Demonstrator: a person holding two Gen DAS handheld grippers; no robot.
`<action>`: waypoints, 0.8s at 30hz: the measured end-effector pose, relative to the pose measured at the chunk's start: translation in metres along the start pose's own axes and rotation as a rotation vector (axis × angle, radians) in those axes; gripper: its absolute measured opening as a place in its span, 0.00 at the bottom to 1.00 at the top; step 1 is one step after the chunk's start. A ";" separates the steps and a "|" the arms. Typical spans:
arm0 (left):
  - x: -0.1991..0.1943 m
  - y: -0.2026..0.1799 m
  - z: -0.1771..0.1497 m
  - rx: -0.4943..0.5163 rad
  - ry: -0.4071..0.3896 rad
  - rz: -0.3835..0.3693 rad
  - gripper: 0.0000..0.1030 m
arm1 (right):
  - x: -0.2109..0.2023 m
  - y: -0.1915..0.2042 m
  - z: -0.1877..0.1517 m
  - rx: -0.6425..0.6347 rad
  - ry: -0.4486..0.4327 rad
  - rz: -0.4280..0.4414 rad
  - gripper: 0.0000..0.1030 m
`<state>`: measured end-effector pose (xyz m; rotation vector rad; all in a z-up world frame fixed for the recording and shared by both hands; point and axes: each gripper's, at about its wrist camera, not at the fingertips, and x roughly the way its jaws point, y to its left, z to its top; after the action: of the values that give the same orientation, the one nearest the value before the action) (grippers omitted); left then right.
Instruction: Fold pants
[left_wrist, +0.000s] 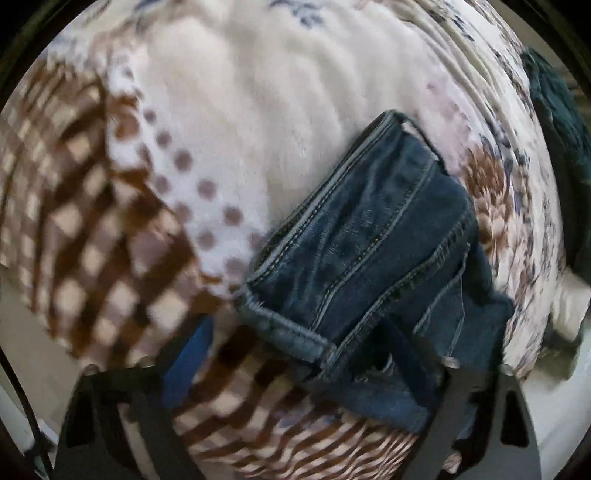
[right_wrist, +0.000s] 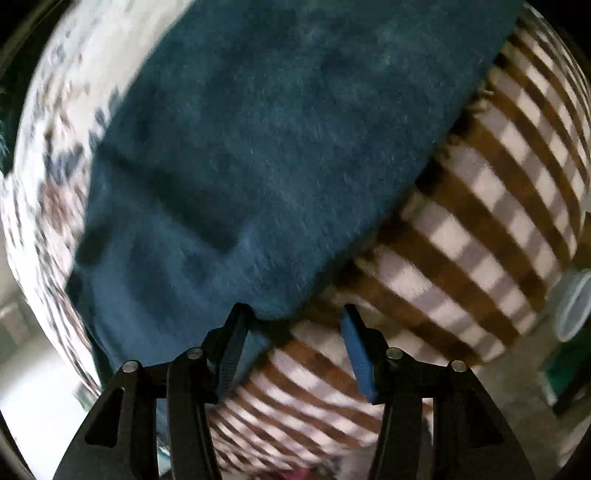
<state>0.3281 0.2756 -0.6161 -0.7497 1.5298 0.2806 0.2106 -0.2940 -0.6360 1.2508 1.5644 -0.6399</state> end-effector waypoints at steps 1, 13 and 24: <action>0.003 -0.001 0.000 -0.012 -0.009 -0.017 0.55 | -0.003 0.003 -0.002 -0.010 -0.040 0.001 0.29; -0.008 -0.027 0.005 0.104 -0.058 0.068 0.42 | -0.004 0.029 0.005 -0.124 0.014 -0.016 0.23; 0.011 -0.208 -0.118 0.534 -0.101 0.218 0.92 | -0.106 -0.083 0.072 -0.060 -0.296 -0.011 0.58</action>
<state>0.3606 0.0456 -0.5573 -0.1459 1.4987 0.0603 0.1568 -0.4259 -0.5803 1.0504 1.3348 -0.7433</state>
